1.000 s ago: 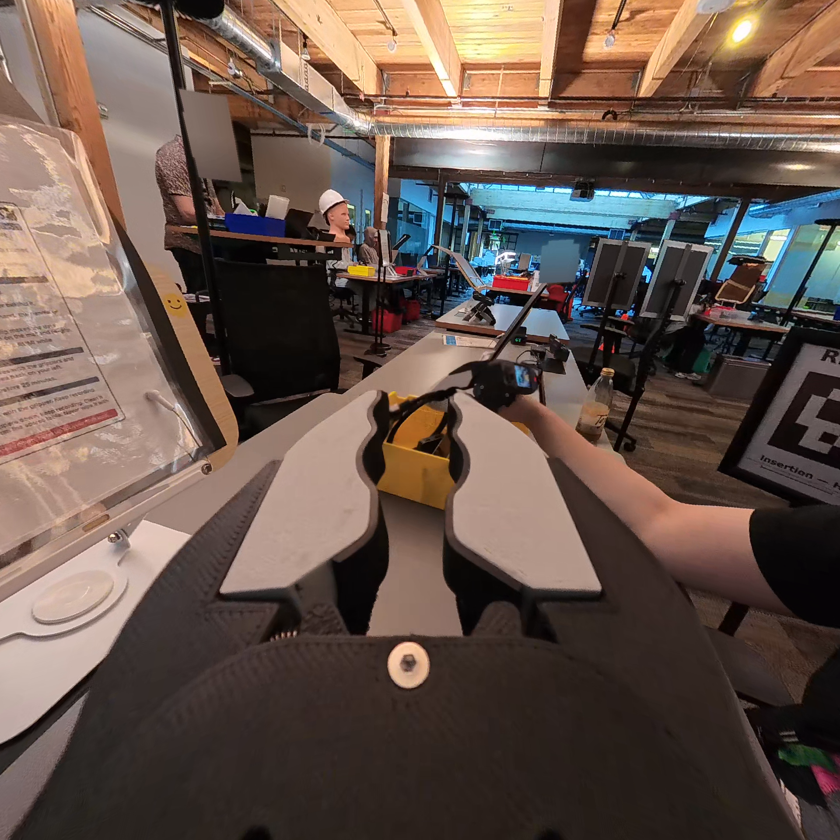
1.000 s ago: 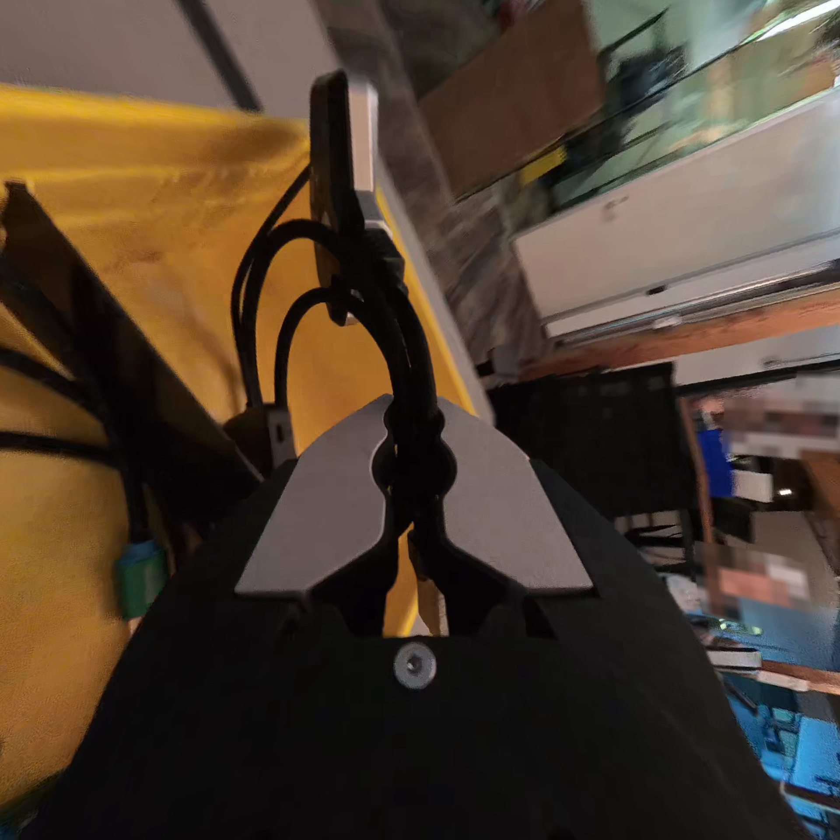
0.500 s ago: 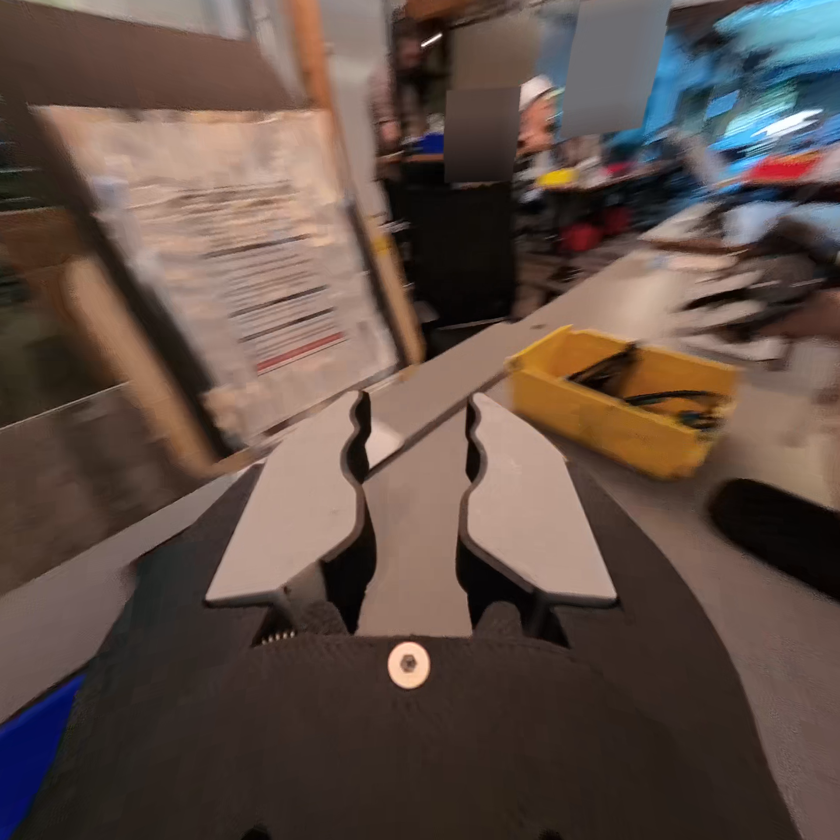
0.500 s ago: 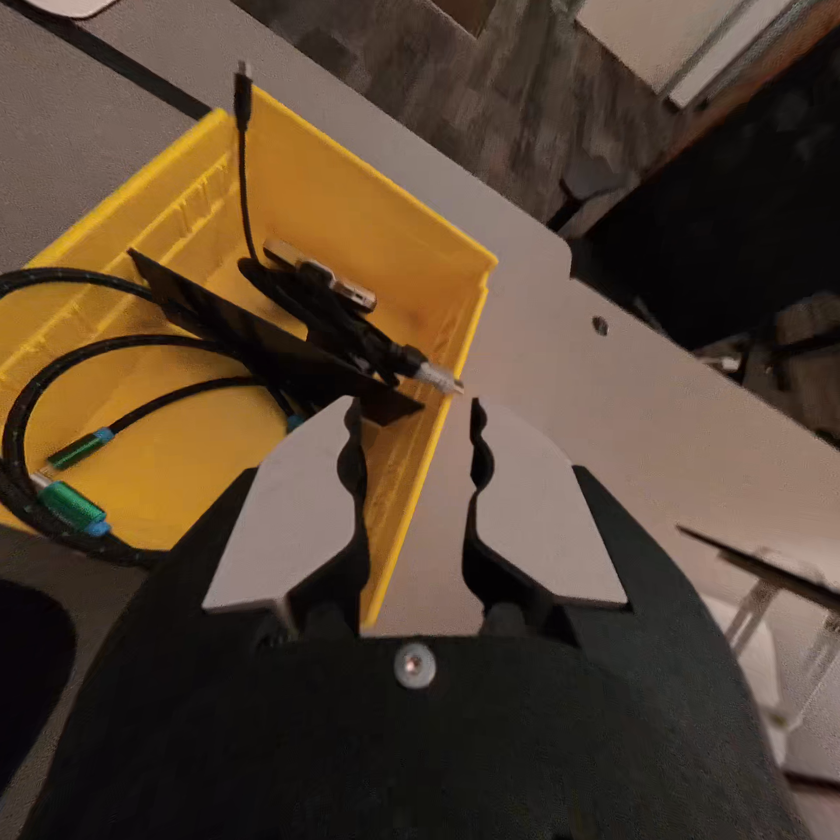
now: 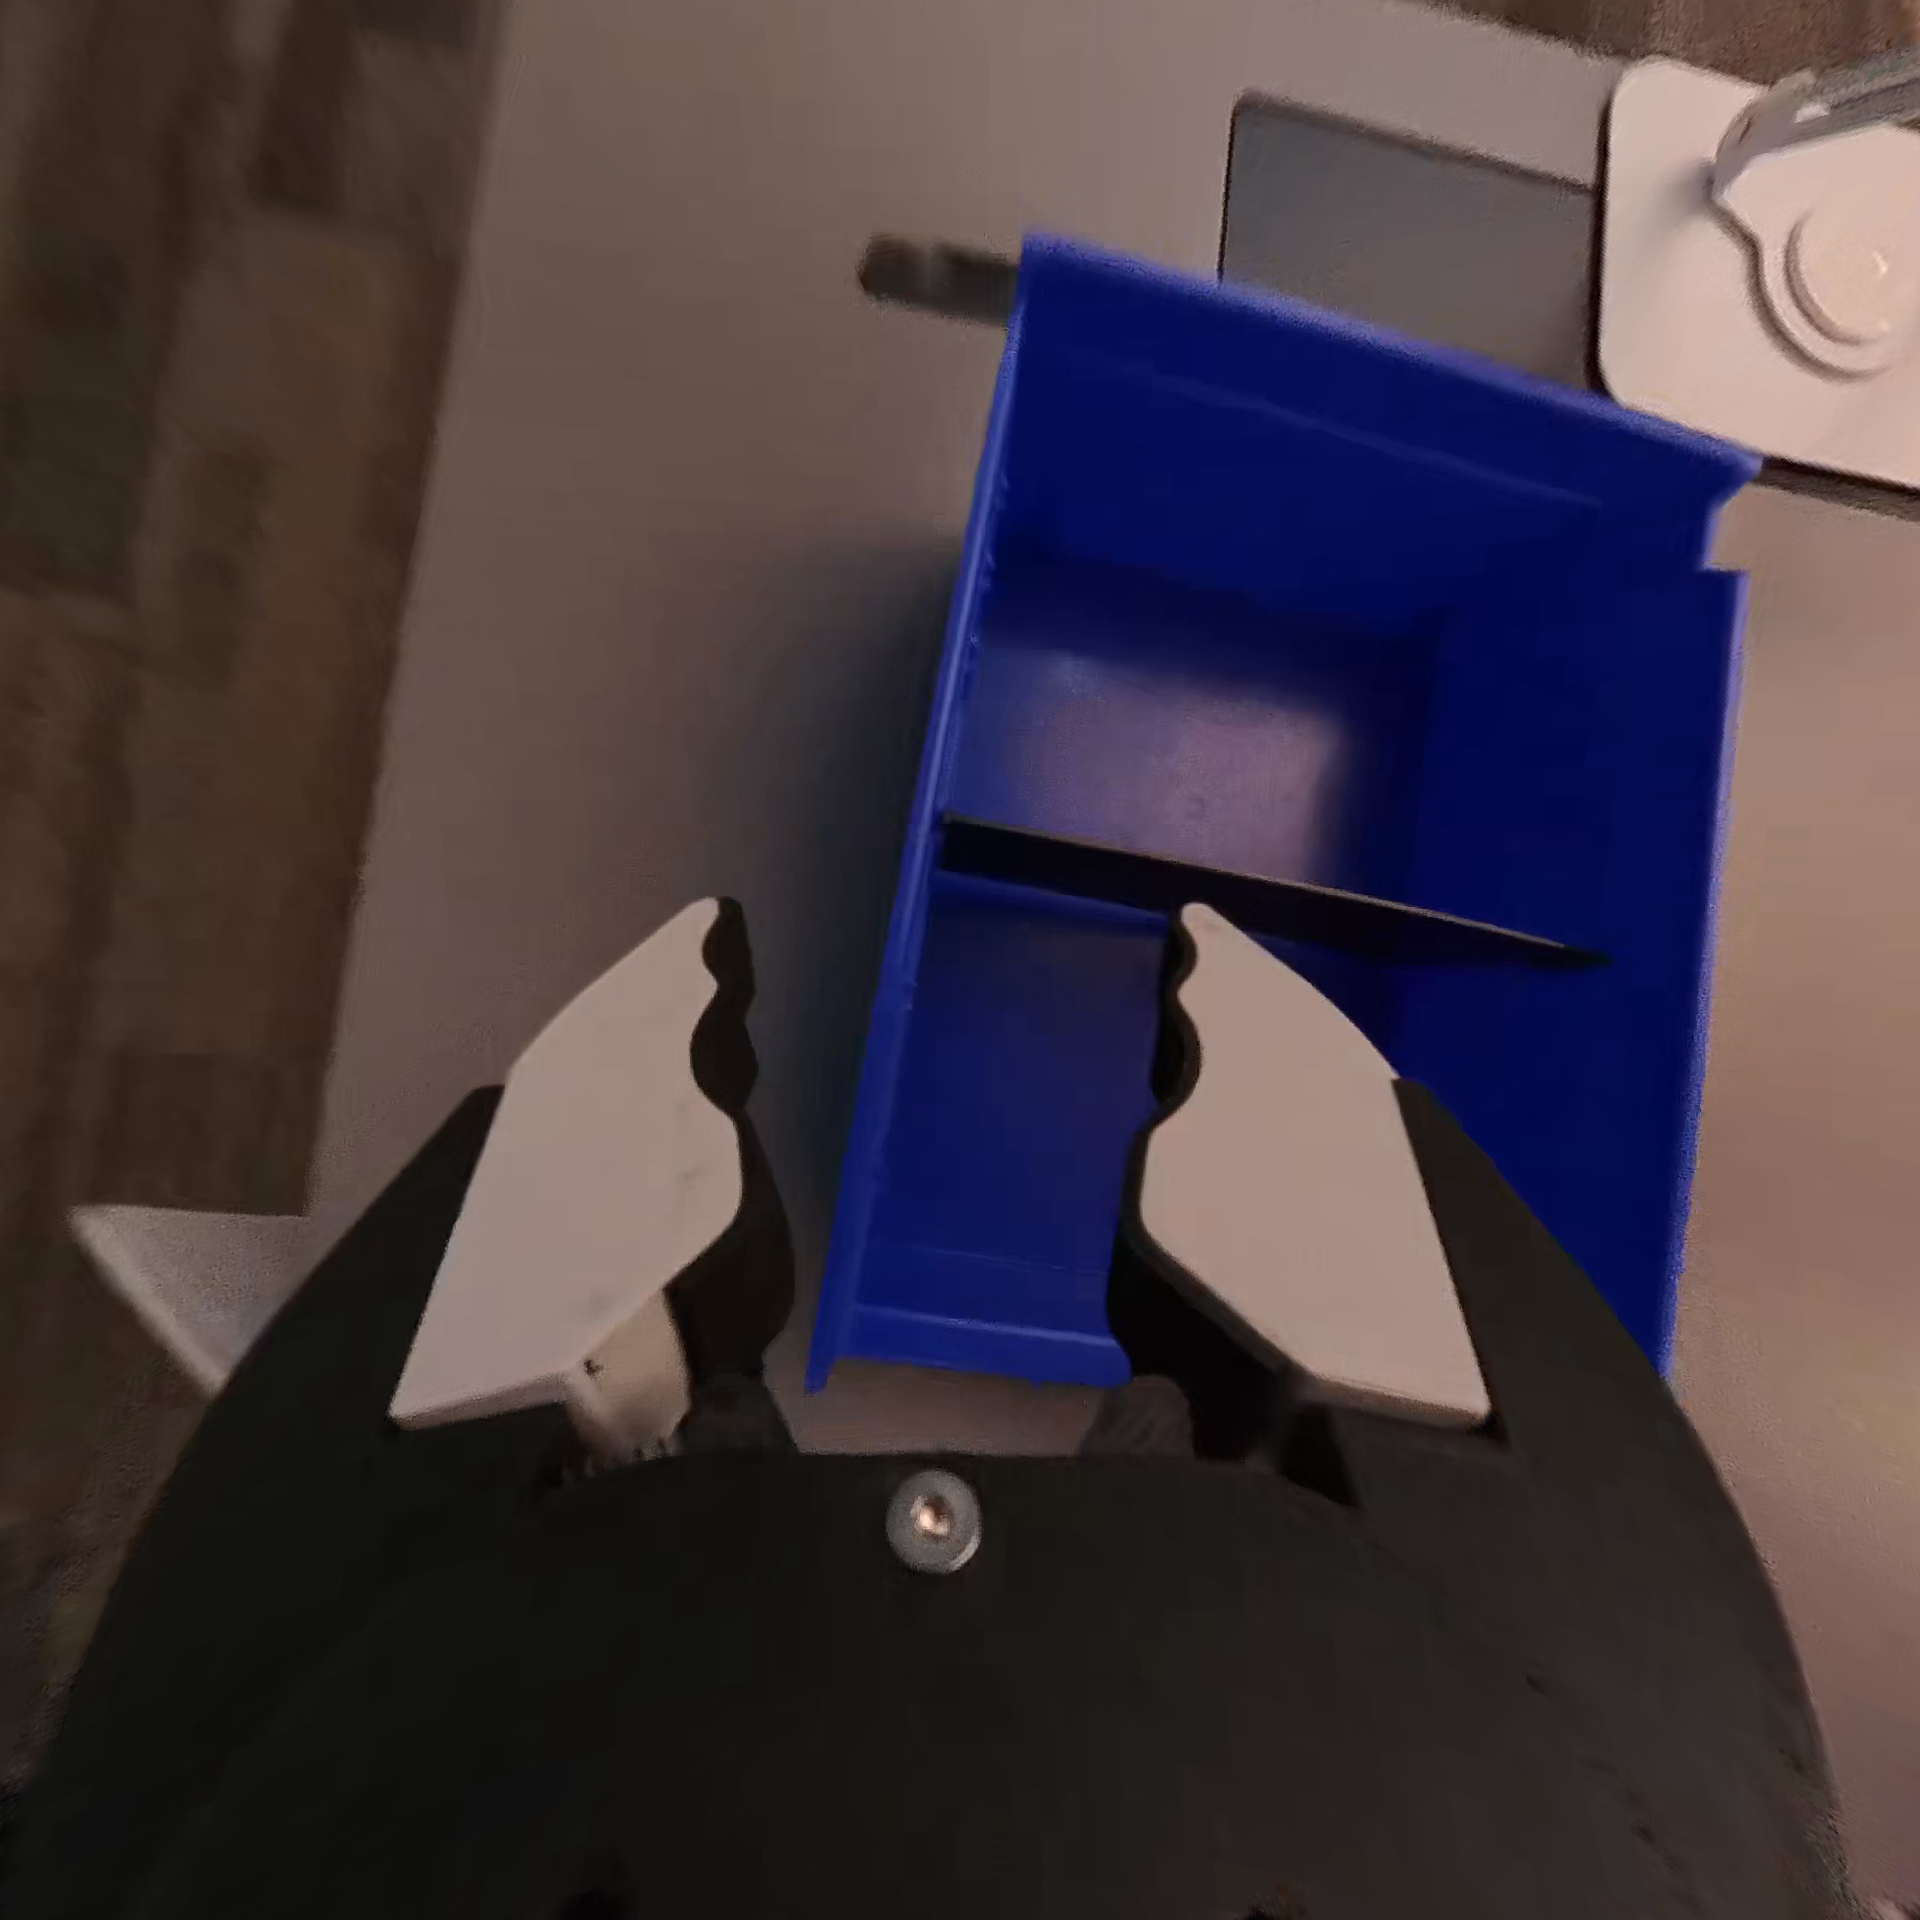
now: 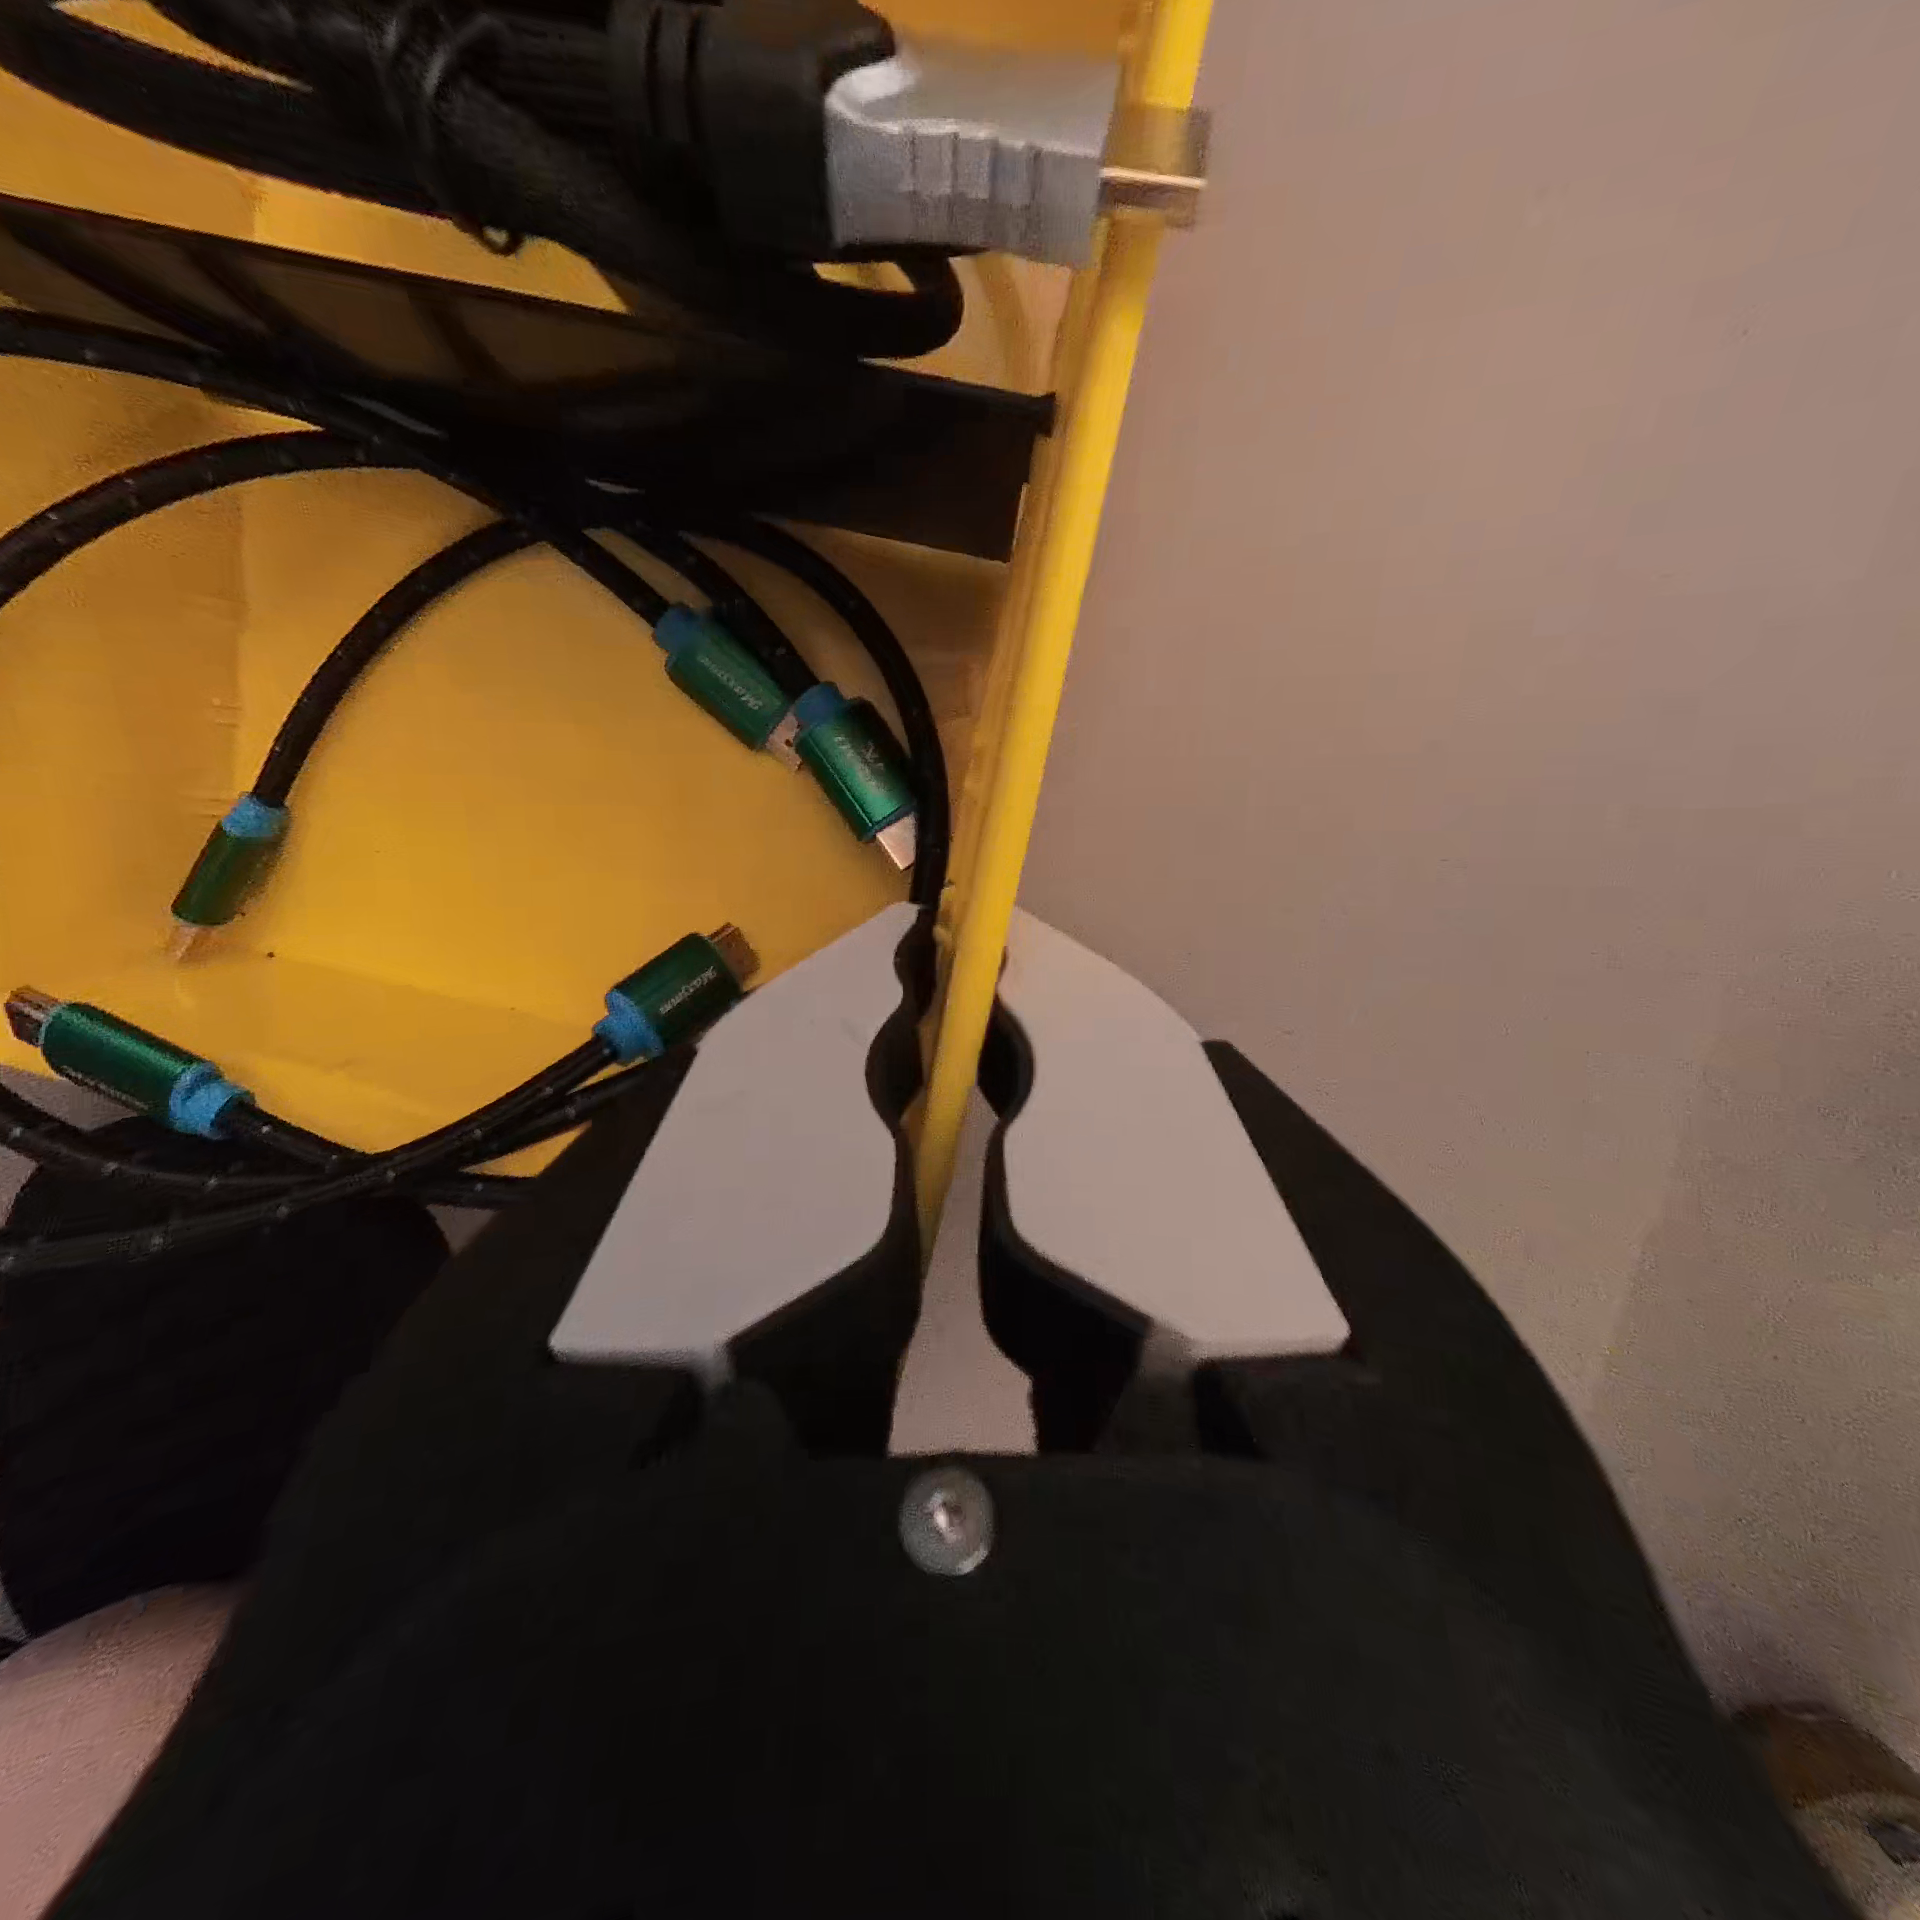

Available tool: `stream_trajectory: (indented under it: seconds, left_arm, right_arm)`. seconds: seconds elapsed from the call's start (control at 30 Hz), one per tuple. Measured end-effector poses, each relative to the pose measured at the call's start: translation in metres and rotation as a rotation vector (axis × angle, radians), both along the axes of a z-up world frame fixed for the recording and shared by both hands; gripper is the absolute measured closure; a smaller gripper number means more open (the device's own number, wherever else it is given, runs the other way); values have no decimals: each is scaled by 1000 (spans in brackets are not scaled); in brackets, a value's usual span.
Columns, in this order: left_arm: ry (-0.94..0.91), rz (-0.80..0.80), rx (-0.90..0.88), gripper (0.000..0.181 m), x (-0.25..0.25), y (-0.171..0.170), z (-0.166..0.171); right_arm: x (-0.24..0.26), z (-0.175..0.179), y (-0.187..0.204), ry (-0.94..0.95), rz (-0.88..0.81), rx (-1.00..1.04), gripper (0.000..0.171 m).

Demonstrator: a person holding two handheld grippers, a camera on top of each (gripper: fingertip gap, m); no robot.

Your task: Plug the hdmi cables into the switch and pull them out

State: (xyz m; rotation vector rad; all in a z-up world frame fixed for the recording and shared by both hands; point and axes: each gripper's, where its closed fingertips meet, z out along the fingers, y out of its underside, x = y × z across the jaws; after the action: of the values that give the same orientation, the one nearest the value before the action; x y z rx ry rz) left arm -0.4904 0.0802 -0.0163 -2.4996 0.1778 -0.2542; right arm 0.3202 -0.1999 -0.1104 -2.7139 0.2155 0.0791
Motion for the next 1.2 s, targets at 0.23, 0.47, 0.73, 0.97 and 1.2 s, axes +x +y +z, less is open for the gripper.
stream_trajectory:
  seconds: [0.23,0.47,0.73,0.97,1.2]
  left_arm:
    - [-58,-58,-376,107,7,-11,-73]
    - [-28,-161,-612,155,22,-41,-99]
    - [249,-412,-693,166,70,-49,-106]
    - [368,-529,-712,164,126,-56,-107]
    - [455,-588,-717,157,165,-70,-107]
  right_arm:
    - [-15,0,-6,13,54,-57,164]
    - [-40,-3,5,47,104,-150,165]
    - [-86,-4,19,98,150,-303,166]
    - [-133,-4,28,98,253,-426,160]
    - [-169,-4,38,49,342,-497,156]
